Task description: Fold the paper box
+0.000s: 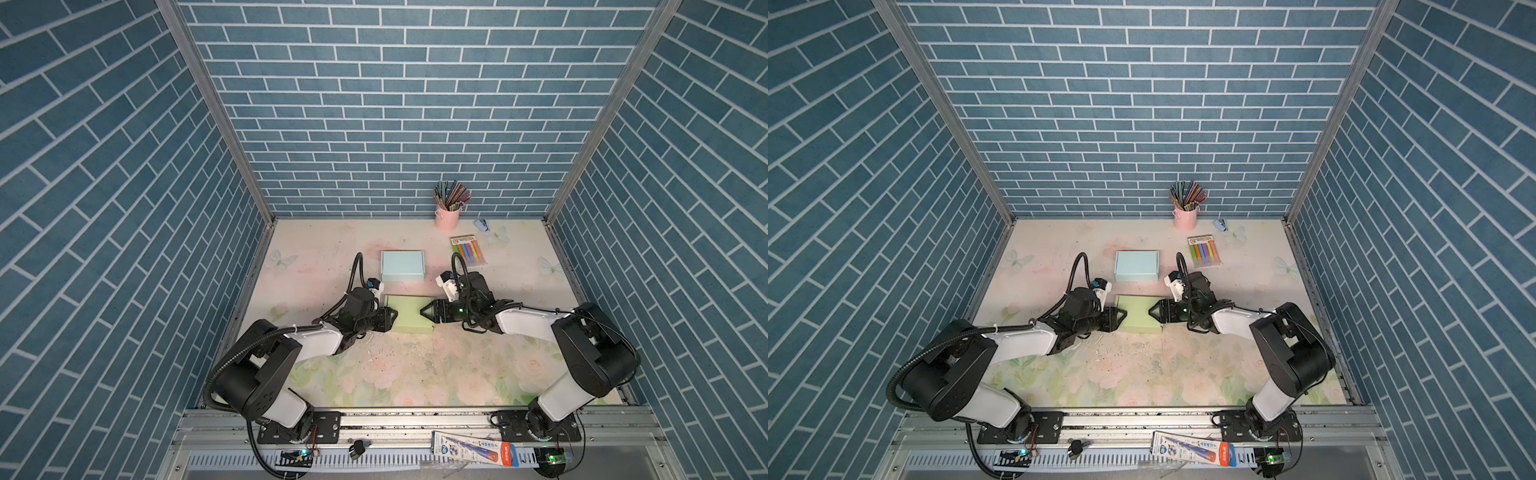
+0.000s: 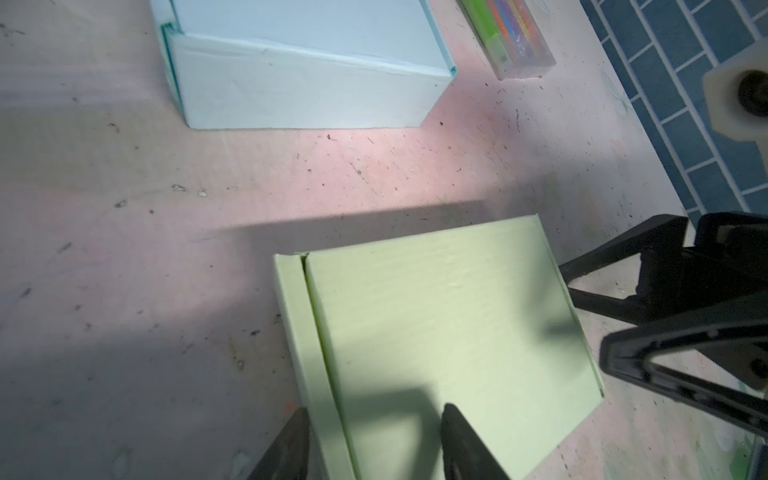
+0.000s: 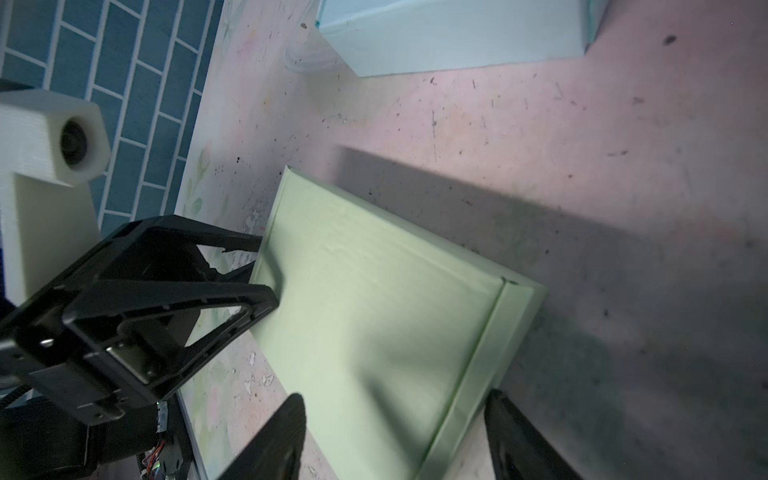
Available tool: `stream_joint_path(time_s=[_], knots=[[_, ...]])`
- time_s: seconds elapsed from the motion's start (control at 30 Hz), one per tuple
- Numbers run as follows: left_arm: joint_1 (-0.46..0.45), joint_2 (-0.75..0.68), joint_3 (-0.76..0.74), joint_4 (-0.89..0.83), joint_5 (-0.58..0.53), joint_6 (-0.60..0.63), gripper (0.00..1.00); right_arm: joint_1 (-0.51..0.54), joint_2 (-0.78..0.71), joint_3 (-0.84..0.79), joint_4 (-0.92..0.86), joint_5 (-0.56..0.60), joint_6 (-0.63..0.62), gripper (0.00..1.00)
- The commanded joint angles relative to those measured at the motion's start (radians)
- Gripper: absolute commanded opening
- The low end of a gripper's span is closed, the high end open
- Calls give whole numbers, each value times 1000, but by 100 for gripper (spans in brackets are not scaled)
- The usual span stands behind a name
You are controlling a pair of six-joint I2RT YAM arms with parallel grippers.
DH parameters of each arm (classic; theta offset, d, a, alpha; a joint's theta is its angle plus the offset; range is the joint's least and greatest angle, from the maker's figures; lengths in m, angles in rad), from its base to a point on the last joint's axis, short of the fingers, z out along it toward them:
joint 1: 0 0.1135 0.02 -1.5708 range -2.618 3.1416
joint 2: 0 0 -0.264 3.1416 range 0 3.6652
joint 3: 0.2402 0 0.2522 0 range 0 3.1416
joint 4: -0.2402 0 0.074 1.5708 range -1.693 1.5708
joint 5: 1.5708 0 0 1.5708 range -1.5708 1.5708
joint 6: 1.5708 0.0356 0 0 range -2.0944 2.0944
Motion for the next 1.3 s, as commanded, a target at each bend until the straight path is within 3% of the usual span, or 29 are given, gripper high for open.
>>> stream_joint_path(time_s=[0.0,0.67,1.27], knots=[[-1,-23,-8,10,33,8,51,21,33,60,43,-35,-46,68],[53,8,2,23,34,29,51,55,101,129,50,-43,-41,68],[260,-48,-22,14,38,61,51,190,323,445,10,-58,-30,67]])
